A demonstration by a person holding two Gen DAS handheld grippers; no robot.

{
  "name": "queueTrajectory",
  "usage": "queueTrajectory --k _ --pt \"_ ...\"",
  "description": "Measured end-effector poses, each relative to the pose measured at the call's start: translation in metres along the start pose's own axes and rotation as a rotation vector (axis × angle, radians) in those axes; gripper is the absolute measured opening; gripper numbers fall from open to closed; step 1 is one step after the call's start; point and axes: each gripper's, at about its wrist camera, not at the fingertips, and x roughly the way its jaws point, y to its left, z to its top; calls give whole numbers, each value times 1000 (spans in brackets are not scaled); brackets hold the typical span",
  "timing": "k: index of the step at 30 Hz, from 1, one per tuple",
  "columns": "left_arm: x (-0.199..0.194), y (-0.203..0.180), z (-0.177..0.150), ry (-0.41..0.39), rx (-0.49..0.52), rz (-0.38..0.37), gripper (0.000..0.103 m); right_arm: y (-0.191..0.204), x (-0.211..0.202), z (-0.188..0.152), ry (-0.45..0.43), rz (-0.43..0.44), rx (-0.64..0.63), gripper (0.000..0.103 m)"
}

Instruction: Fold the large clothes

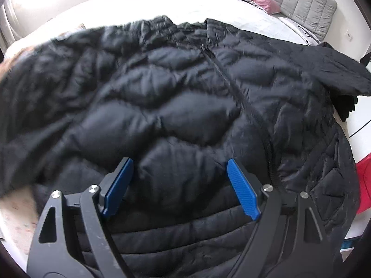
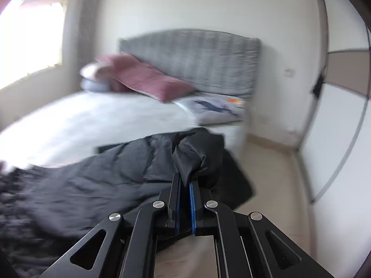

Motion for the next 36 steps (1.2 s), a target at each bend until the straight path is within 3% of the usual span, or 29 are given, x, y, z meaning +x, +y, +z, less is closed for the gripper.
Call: queueTrajectory --k 3,5,6,7,8,10,12,15,17,20,23,26,28,30,33,36 --pt "3 -7 -9 -4 50 28 83 8 24 -1 66 -155 5 19" --pt "-4 -9 -10 -3 78 28 83 9 11 -4 31 -157 64 36" --pt "-13 -9 -9 -22 99 25 83 10 2 -5 3 -136 81 61" --pt "-18 -8 -8 -39 112 29 83 14 -15 -5 -52 -98 95 79" --pt "-22 -8 -5 -58 121 42 83 22 -32 -5 -105 -50 94 81" --pt "-29 -4 6 -102 109 78 83 46 -56 -1 -139 50 78 83" --pt "-28 2 15 -127 48 61 83 85 -70 -1 -128 197 59 85" --pt "-14 5 22 -151 -54 -30 83 171 -80 -13 -24 462 -12 89" --pt "0 1 18 -145 -74 -50 83 236 -82 -34 49 623 -90 89" --pt "19 -5 -2 -144 -51 -79 83 313 -76 -78 140 776 -191 89" --pt "12 -2 -15 -167 -1 -91 84 358 -58 -127 207 762 -314 89" --pt "0 12 -28 -151 58 -112 84 362 -34 -167 256 672 -423 89" --pt "-9 25 -41 -143 135 -94 84 338 -18 -163 275 728 -316 90" --pt "-18 40 -52 -137 172 -57 84 310 -9 -159 287 713 -237 90" --pt "-38 55 -60 -151 138 -8 83 277 -8 -151 294 649 -181 90" --pt "-66 49 -71 -184 115 -30 84 253 -39 -146 274 685 -150 90"
